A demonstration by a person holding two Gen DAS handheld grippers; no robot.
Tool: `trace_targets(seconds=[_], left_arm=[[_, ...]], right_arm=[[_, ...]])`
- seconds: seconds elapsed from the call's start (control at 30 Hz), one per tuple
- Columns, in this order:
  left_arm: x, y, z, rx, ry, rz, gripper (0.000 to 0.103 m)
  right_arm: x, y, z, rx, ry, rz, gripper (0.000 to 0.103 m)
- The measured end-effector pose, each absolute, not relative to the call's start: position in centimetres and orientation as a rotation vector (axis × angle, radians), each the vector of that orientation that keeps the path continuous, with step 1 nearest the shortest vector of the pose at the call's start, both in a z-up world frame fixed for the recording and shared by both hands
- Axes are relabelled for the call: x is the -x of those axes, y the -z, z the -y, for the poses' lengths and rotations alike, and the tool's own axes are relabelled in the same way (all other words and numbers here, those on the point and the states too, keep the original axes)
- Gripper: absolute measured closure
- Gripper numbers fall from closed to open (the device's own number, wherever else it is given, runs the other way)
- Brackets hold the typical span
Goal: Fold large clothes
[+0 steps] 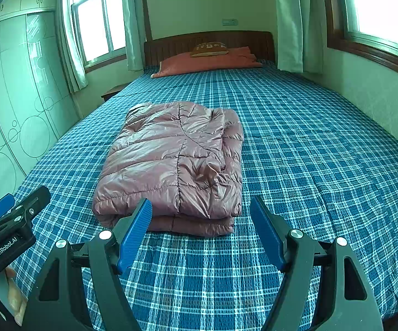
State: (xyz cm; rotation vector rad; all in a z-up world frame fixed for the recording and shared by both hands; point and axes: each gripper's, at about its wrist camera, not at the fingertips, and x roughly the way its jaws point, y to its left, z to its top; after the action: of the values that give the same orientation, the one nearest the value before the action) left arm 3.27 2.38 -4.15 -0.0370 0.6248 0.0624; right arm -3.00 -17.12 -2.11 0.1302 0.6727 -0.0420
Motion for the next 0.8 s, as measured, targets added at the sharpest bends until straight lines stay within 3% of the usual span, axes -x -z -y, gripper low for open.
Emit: trace_targets(seconds=[0.8], left_arm=[[-4.16, 4.31, -2.26, 0.048, -0.035, -0.636, 0.002]], right_arm=[[2.94, 2.49, 17.17, -0.131, 0.044, -0.673, 0.030]])
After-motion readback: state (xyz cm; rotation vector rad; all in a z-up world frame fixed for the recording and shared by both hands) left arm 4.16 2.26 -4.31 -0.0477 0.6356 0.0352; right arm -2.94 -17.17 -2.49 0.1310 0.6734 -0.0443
